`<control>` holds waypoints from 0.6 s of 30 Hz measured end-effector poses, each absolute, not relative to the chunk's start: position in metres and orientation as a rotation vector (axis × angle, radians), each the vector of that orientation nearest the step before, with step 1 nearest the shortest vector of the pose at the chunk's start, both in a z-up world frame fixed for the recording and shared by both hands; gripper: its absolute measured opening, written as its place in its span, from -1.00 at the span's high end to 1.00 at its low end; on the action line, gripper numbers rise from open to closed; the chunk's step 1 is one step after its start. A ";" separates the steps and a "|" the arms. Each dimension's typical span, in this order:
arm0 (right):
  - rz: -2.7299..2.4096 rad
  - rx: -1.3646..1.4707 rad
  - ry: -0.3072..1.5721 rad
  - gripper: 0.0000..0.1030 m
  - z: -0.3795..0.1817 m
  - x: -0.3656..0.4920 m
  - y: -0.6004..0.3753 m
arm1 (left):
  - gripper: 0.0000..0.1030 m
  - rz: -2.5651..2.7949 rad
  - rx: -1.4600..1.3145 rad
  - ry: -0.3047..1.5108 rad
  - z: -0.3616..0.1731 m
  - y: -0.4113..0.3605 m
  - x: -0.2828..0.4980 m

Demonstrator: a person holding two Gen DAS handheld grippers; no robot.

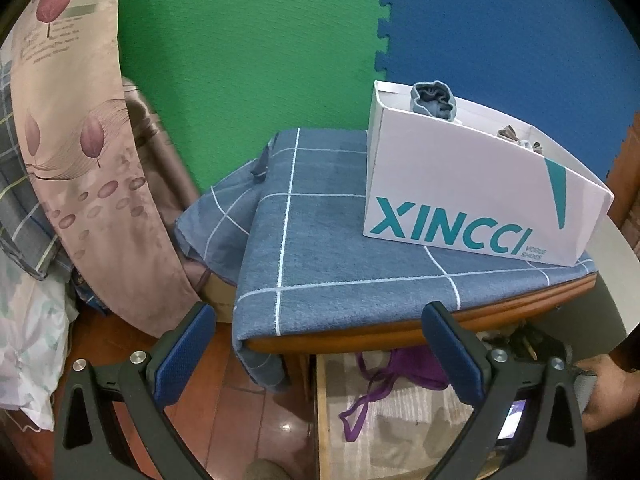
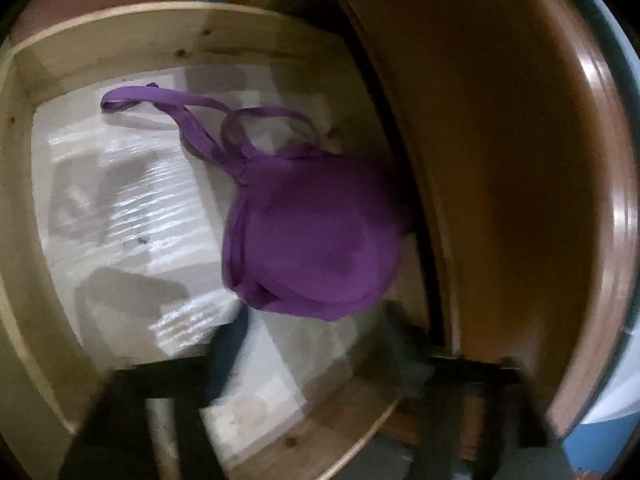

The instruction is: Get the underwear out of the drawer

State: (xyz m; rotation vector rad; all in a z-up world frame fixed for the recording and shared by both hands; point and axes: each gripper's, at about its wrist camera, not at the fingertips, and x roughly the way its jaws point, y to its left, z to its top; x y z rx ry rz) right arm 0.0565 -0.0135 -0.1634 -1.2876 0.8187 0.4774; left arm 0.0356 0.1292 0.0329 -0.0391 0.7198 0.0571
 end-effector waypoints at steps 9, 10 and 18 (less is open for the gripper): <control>0.349 -1.146 0.806 -0.60 -0.191 0.087 -0.021 | -0.99 0.044 -0.028 0.738 0.029 0.127 0.038; 0.357 -1.161 0.804 -0.60 -0.196 0.091 -0.017 | -0.99 0.039 -0.033 0.742 0.029 0.127 0.039; 0.356 -1.092 1.034 -0.60 -0.198 0.101 -0.028 | -0.99 0.025 -0.017 0.759 0.025 0.123 0.042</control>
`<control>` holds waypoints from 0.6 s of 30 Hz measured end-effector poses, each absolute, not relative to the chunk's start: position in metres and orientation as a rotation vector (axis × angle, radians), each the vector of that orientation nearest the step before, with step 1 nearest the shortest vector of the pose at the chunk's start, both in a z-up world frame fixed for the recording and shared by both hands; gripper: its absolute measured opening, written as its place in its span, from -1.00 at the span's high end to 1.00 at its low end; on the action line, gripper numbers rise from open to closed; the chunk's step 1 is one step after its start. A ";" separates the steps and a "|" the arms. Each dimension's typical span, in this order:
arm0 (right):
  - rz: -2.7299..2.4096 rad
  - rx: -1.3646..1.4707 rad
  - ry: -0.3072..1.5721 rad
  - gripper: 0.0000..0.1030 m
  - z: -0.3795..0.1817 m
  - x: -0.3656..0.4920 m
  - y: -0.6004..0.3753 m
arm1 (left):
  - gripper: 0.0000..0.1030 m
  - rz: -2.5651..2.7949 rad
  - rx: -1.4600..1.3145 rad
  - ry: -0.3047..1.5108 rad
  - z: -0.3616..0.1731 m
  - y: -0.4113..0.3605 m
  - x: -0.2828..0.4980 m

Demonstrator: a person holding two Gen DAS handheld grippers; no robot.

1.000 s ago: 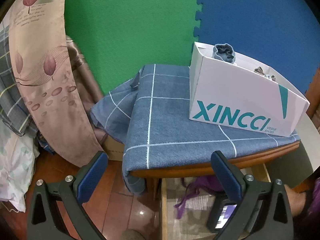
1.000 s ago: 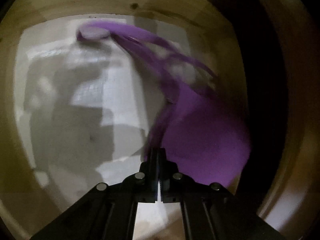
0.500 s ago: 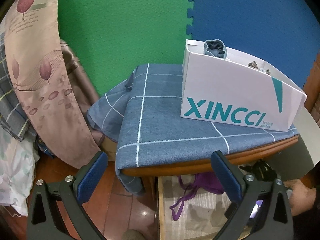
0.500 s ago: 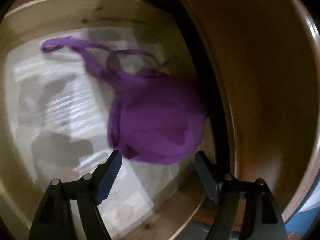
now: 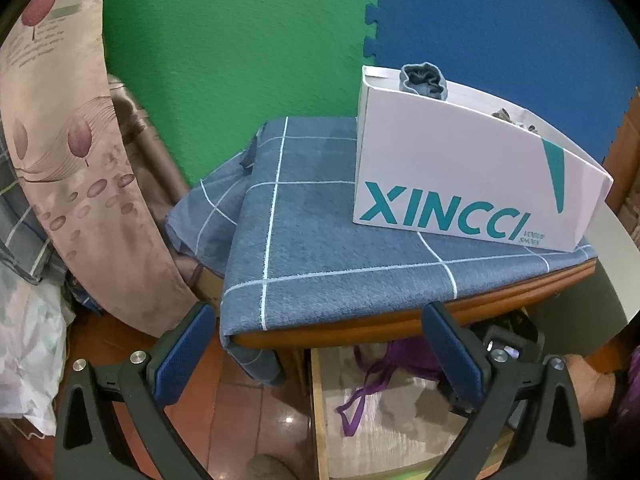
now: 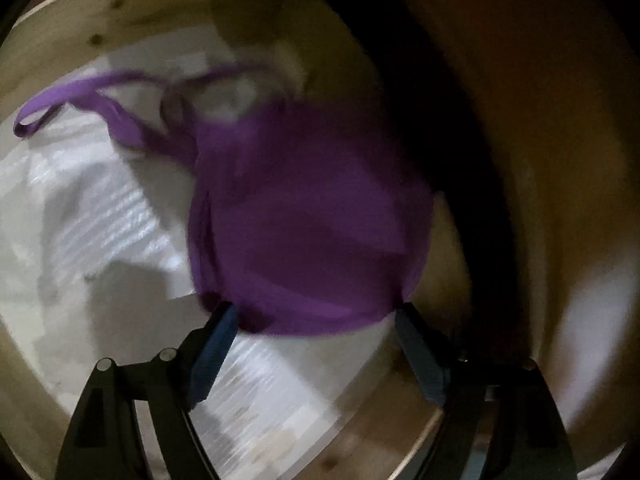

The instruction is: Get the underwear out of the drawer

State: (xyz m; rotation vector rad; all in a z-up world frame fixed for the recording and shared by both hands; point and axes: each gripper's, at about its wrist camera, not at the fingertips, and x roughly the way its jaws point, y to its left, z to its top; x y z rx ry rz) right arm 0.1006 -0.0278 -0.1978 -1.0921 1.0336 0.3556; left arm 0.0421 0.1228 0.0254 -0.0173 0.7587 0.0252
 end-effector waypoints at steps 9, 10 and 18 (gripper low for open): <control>0.367 -1.010 1.056 -0.61 -0.197 0.115 -0.019 | -0.99 0.007 0.026 0.753 0.026 0.113 0.039; 0.380 -1.004 1.043 -0.61 -0.195 0.115 -0.014 | -0.99 0.006 0.030 0.752 0.026 0.112 0.038; 0.484 -1.051 0.977 0.38 -0.191 0.097 0.006 | -0.99 0.006 0.025 0.764 0.025 0.114 0.040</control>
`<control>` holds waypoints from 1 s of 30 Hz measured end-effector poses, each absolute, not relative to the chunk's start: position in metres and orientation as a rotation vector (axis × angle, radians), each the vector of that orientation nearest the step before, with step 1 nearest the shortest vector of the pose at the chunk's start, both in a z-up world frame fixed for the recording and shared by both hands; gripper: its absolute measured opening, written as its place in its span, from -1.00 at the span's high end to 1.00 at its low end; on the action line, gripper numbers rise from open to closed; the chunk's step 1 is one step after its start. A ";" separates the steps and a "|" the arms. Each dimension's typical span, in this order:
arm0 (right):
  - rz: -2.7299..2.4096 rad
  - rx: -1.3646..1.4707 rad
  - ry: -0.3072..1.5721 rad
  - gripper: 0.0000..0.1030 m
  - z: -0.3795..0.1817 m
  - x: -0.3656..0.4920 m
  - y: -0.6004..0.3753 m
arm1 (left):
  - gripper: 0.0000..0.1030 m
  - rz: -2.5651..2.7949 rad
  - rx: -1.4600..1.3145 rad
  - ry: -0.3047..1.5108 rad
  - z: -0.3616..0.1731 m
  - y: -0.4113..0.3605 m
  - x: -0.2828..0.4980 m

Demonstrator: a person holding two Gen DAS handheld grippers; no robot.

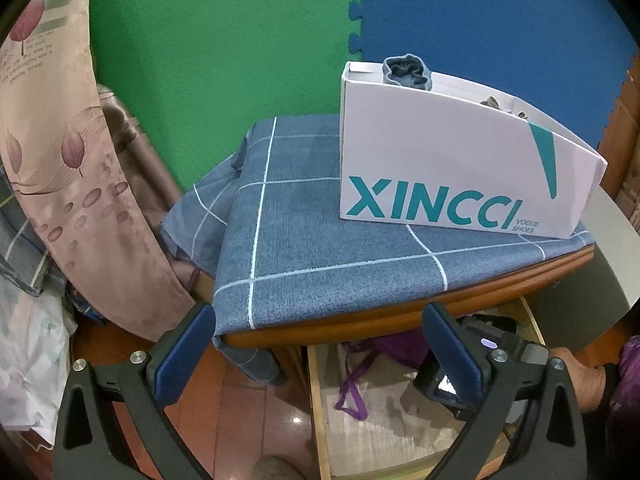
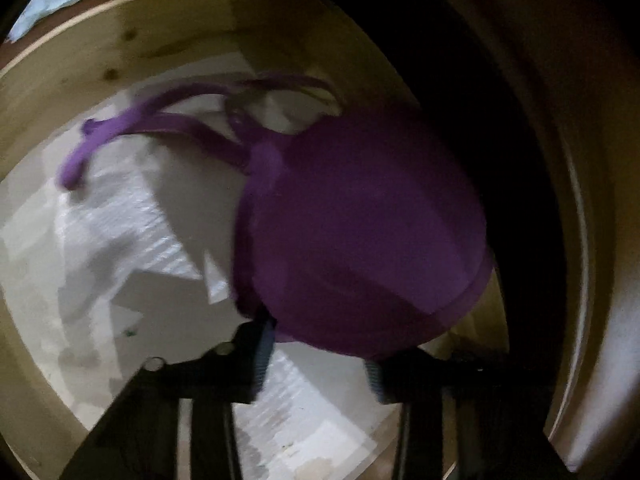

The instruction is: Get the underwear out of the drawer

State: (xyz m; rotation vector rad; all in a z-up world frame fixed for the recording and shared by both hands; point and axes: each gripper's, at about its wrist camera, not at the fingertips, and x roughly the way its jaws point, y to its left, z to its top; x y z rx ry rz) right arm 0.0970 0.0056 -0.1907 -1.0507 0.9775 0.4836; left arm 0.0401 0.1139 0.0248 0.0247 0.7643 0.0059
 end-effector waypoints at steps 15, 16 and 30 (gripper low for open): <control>0.706 -0.893 1.089 0.77 -0.105 0.067 0.002 | -0.99 -0.014 0.064 0.786 0.020 0.106 0.039; 0.709 -0.851 1.101 0.77 -0.104 0.058 0.000 | -0.99 -0.014 0.066 0.784 0.020 0.106 0.040; 0.778 -0.148 1.233 0.77 -0.045 0.057 -0.065 | -0.99 -0.024 0.103 0.788 0.019 0.097 0.040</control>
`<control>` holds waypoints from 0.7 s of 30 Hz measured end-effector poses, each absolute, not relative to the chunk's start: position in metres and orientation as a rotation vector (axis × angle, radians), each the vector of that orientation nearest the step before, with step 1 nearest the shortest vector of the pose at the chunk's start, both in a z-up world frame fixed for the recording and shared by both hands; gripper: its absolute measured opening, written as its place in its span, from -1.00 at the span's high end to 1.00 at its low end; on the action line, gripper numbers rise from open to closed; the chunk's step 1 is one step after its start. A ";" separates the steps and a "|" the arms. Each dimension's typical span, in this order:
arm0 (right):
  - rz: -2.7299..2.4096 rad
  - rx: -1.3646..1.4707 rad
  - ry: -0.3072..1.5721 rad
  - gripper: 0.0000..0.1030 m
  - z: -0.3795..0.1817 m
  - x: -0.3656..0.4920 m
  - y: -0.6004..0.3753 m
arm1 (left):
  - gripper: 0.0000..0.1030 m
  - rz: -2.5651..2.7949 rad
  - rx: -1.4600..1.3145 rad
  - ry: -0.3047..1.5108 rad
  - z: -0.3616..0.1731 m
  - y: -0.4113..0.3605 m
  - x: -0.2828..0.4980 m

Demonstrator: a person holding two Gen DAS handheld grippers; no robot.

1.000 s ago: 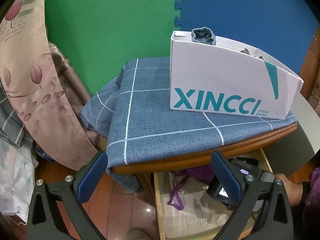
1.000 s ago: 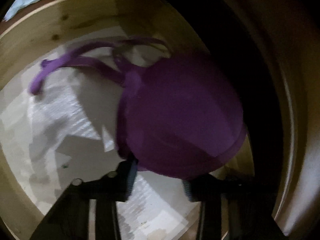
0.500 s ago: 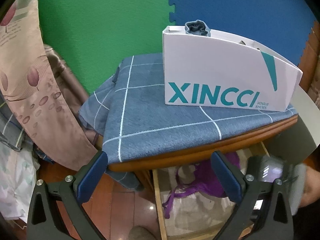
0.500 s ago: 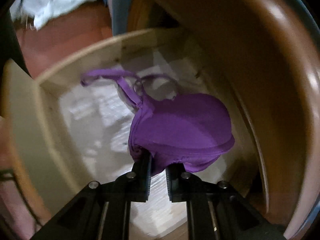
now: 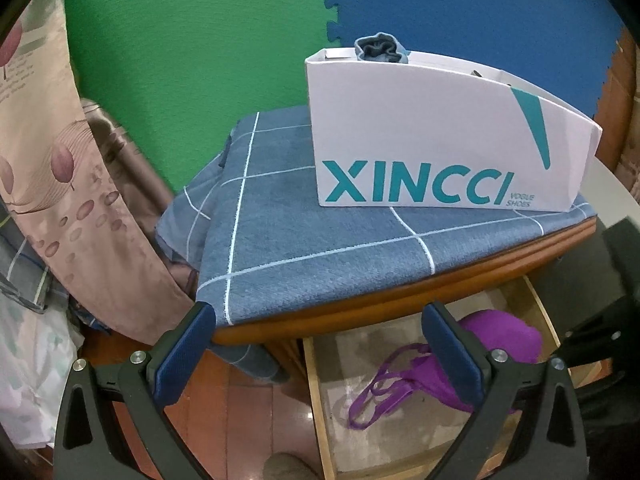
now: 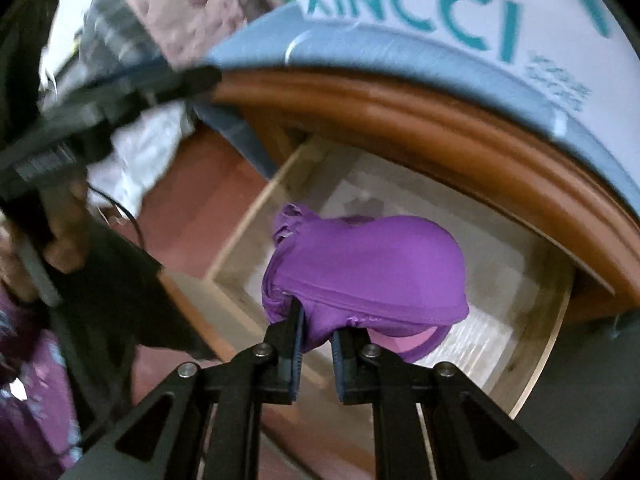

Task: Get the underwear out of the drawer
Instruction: 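Lift the purple bra out of the drawer up over the shoe box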

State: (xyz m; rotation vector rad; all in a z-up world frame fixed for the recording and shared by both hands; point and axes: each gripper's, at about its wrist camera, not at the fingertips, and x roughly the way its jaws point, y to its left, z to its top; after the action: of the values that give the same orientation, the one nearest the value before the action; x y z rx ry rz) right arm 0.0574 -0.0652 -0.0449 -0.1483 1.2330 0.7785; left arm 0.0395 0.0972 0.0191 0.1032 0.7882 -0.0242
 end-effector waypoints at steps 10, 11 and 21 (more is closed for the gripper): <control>0.765 0.131 1.182 0.77 0.006 0.053 -0.104 | -0.99 -0.021 0.126 0.781 0.021 0.092 0.039; 0.763 0.151 1.176 0.77 0.011 0.052 -0.108 | -0.99 -0.021 0.127 0.782 0.021 0.092 0.039; 0.839 0.347 1.025 0.77 0.102 0.044 -0.149 | -0.99 -0.011 0.142 0.794 0.018 0.092 0.041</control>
State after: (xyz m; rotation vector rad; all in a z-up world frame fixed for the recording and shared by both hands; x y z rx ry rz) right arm 0.0441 -0.1486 0.1020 0.3471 1.0251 0.8390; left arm 0.0409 0.0918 0.0184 0.1421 0.7937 -0.0111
